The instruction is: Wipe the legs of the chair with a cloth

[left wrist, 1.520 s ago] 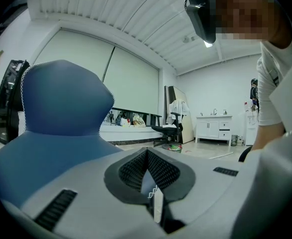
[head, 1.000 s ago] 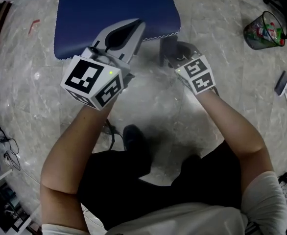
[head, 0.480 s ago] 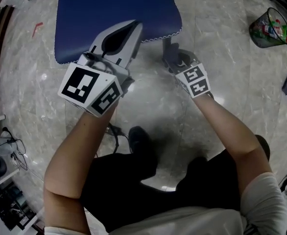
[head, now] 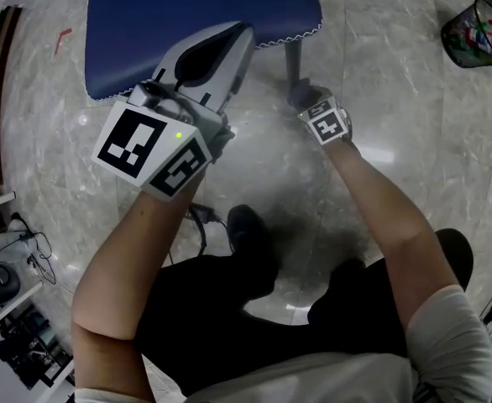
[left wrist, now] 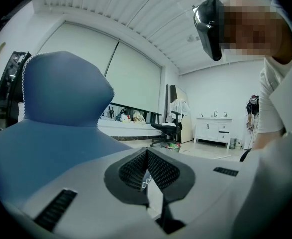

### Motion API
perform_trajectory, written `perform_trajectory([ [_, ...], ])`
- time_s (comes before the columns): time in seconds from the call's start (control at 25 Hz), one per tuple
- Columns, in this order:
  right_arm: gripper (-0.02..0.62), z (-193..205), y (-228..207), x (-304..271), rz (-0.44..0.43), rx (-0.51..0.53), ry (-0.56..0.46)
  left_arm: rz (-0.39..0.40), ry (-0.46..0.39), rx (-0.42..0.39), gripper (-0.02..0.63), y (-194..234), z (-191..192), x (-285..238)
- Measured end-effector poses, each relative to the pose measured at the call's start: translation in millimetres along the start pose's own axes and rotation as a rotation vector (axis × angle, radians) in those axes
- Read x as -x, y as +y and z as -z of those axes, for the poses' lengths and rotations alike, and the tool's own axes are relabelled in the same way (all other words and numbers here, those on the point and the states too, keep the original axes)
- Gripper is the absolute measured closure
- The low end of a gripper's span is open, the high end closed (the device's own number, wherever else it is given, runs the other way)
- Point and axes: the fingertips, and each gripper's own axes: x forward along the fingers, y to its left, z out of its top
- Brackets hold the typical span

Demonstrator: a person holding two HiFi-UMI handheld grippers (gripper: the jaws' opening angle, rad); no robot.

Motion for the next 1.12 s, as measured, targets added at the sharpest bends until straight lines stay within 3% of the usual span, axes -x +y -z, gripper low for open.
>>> perform_trajectory([
  [0.12, 0.460, -29, 3, 25, -0.011, 0.032, -0.038, -0.007, 0.003, 0.012, 0.600, 2, 0, 1],
  [0.44, 0.459, -182, 5, 153, -0.061, 0.111, -0.316, -0.010, -0.013, 0.024, 0.600, 6, -4, -4],
  [0.6, 0.459, -218, 2, 182, -0.062, 0.092, -0.382, -0.010, -0.005, 0.023, 0.600, 6, -6, -7],
  [0.84, 0.460, -180, -3, 145, 0.004, 0.101, -0.379, -0.010, -0.004, 0.023, 0.600, 8, -6, -8],
  [1.12, 0.457, -87, -7, 57, 0.011, 0.081, -0.179, -0.005, -0.007, 0.029, 0.600, 11, -4, -7],
])
